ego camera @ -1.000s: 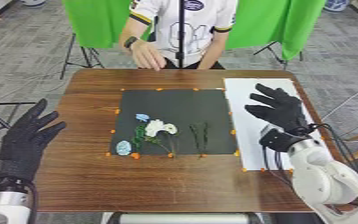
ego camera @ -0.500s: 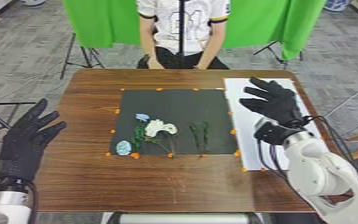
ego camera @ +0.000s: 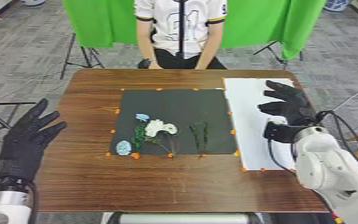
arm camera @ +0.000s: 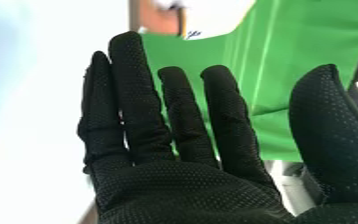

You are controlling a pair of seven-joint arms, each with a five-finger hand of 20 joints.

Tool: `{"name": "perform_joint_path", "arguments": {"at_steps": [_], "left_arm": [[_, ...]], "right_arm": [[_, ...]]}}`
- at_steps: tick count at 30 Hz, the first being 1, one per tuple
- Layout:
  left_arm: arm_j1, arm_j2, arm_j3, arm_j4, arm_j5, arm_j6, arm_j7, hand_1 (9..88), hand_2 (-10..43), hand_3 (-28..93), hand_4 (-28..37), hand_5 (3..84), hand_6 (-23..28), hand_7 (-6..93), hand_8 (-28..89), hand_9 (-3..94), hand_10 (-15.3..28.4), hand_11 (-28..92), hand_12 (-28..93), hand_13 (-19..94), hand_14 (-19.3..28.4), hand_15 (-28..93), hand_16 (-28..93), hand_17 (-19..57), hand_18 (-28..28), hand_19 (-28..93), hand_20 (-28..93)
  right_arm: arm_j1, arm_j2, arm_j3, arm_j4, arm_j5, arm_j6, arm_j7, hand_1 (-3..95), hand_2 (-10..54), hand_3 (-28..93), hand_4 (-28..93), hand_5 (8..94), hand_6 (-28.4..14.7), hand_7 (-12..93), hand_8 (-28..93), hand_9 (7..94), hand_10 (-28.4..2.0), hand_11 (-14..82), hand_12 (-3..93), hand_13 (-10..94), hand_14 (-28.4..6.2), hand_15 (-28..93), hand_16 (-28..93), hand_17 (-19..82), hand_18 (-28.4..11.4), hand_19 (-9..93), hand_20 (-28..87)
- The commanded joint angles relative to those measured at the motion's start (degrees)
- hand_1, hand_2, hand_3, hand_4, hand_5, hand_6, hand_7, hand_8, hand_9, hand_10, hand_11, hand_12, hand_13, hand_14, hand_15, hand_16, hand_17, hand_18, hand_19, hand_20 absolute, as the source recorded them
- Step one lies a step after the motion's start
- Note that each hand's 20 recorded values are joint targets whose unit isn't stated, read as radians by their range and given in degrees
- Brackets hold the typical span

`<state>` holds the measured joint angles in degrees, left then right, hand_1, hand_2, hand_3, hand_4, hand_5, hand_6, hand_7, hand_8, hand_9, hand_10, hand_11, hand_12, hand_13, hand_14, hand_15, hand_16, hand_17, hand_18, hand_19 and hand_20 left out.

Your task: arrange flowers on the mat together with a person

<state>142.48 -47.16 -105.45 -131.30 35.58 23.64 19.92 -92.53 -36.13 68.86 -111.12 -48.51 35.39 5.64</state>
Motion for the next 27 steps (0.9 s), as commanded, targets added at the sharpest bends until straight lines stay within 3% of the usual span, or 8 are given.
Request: {"name": "perform_joint_path", "arguments": {"at_steps": [1, 11, 17, 27], "left_arm": [[0.9, 0.31, 0.32, 0.14, -0.26, 0.55, -0.37, 20.6, 7.7, 76, -25.2, 29.4, 3.4, 10.8, -9, 29.1, 14.1, 18, 11, 20, 21.0, 44, -5, -9.2, 16.9, 37, 16], [0.7, 0.65, 0.77, 0.09, -0.42, 0.64, 0.06, 20.6, 7.7, 76, -25.1, 29.4, 3.5, 10.9, -9, 29.1, 14.0, 18, 11, 20, 21.0, 44, -6, -9.2, 16.9, 37, 16], [0.6, 0.64, 0.88, 0.11, -0.45, 0.8, 0.29, 20.7, 7.8, 76, -25.0, 29.4, 3.5, 10.9, -9, 29.1, 14.0, 18, 11, 20, 21.0, 44, -6, -9.2, 16.9, 37, 16], [-0.4, 0.3, 1.16, 0.12, -0.2, 0.37, 0.05, 20.8, 7.8, 76, -24.8, 29.5, 3.6, 10.9, -9, 29.2, 14.1, 18, 11, 20, 21.1, 44, -6, -9.2, 16.9, 37, 16]], "right_arm": [[10.2, 2.6, -4.7, 3.6, -15.5, 1.0, 15.3, 21.8, 4.9, 80, -22, 44.7, 0.4, 13, -12, 44.7, -15.4, 7.6, 14.6, 48, -19.6, 47, 9, 24, -25.5, 69, 13], [22.1, 3.7, -15.7, 8.6, -35.8, -0.6, 31.5, 23.5, 3.0, 79, -21, 43.9, 0.3, 13, -11, 43.9, -15.6, 7.1, 14.9, 51, -18.4, 49, 9, 28, -24.4, 76, 3], [31.7, 3.0, -24.7, 14.0, -45.5, -7.4, 41.0, 24.2, 2.7, 79, -21, 44.0, 0.2, 13, -12, 43.9, -15.7, 7.0, 14.8, 52, -18.0, 50, 9, 29, -23.7, 77, 2], [45.5, 0.4, -36.9, 23.4, -51.6, -17.9, 48.3, 26.0, 1.5, 78, -21, 43.5, -0.1, 12, -11, 42.4, -16.7, 6.4, 14.8, 53, -17.1, 52, 8, 30, -22.2, 79, -1]]}}
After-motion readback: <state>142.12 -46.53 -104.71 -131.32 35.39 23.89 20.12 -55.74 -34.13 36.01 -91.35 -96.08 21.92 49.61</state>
